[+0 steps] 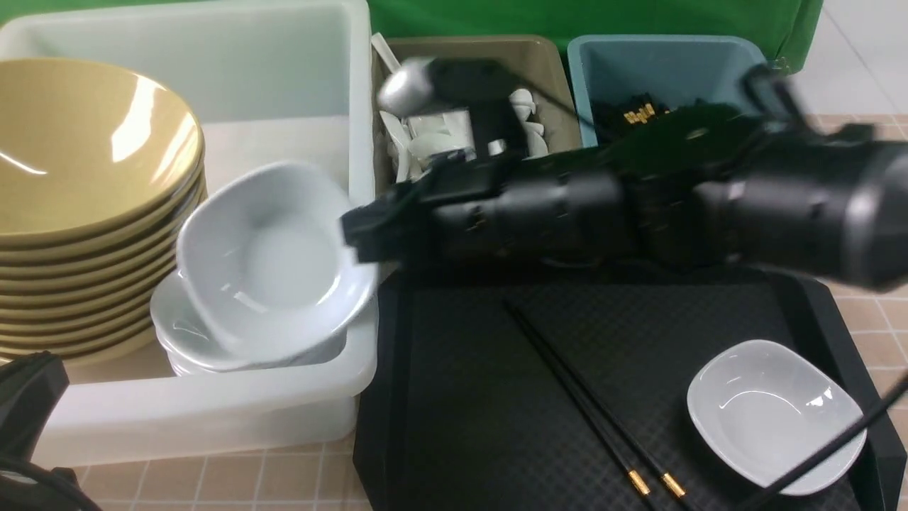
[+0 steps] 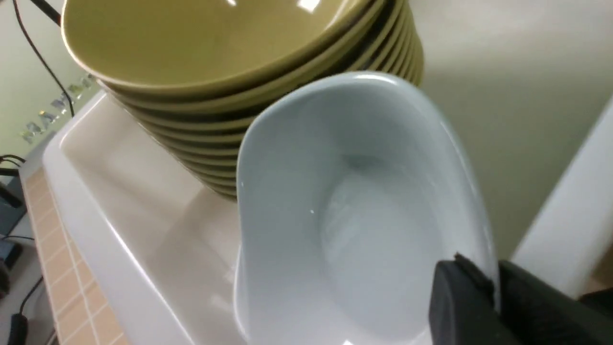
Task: On brown table put chopsticks spoon bowls plates into blue grey white boxes.
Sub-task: 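Place the white bowl into the white bin on top of the stacked bowls with the right gripper, then reach for and grasp the small white dish on the black tray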
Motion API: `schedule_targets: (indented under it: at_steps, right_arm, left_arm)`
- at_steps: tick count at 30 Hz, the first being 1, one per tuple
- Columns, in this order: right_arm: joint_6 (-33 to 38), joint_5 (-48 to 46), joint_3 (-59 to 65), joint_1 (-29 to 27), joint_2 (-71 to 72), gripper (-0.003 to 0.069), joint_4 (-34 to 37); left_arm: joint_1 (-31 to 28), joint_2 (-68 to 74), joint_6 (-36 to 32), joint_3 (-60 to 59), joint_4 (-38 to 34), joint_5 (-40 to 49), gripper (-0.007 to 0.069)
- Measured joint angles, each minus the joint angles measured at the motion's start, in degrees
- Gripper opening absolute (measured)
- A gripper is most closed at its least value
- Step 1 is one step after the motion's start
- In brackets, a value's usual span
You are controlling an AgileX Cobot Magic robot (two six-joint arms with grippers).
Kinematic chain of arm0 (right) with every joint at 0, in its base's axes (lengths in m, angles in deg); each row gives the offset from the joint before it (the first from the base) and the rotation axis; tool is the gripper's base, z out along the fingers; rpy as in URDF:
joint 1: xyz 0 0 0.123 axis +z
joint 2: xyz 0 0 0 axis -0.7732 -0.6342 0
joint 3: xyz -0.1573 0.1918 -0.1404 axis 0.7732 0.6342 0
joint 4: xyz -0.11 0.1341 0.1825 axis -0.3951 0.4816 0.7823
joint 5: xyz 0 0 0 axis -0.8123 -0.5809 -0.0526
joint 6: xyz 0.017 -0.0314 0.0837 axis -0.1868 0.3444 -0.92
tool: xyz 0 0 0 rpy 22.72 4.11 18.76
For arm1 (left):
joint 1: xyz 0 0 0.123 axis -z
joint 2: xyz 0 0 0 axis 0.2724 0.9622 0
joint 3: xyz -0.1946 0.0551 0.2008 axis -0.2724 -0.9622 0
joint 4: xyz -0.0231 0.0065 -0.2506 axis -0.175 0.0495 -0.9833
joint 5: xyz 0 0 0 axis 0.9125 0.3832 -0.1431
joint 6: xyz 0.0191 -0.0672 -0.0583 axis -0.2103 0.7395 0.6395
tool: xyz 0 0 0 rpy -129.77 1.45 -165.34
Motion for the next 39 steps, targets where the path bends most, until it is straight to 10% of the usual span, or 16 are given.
schedule_targets:
  at_steps: [5, 9, 16, 20, 31, 39]
  right_arm:
    - [3.0, 0.5, -2.0, 0.6, -0.3, 0.0372, -2.1]
    - [-6.5, -4.4, -2.1, -3.6, 4.5, 0.0502, -20.9]
    - [-44.3, -27.7, -1.9, -13.2, 12.9, 0.0477, -70.0]
    - [-56.7, -37.8, 6.2, -18.6, 13.6, 0.0426, -86.6]
    - [-59.0, -17.6, 28.5, -21.7, 11.0, 0.0337, -80.2]
    - [-52.6, -15.5, 23.5, -20.1, 10.8, 0.0431, -72.2]
  left_arm:
    - [0.0, 0.0, 0.0, 0.0, 0.0, 0.0, 0.0001]
    - [0.0, 0.0, 0.0, 0.0, 0.0, 0.1, 0.0001]
    - [0.0, 0.0, 0.0, 0.0, 0.0, 0.1, 0.0001]
    - [0.0, 0.0, 0.0, 0.0, 0.0, 0.0, 0.0001]
    - [0.0, 0.0, 0.0, 0.0, 0.0, 0.0, 0.0001]
    - [0.0, 0.0, 0.0, 0.0, 0.0, 0.0, 0.0001]
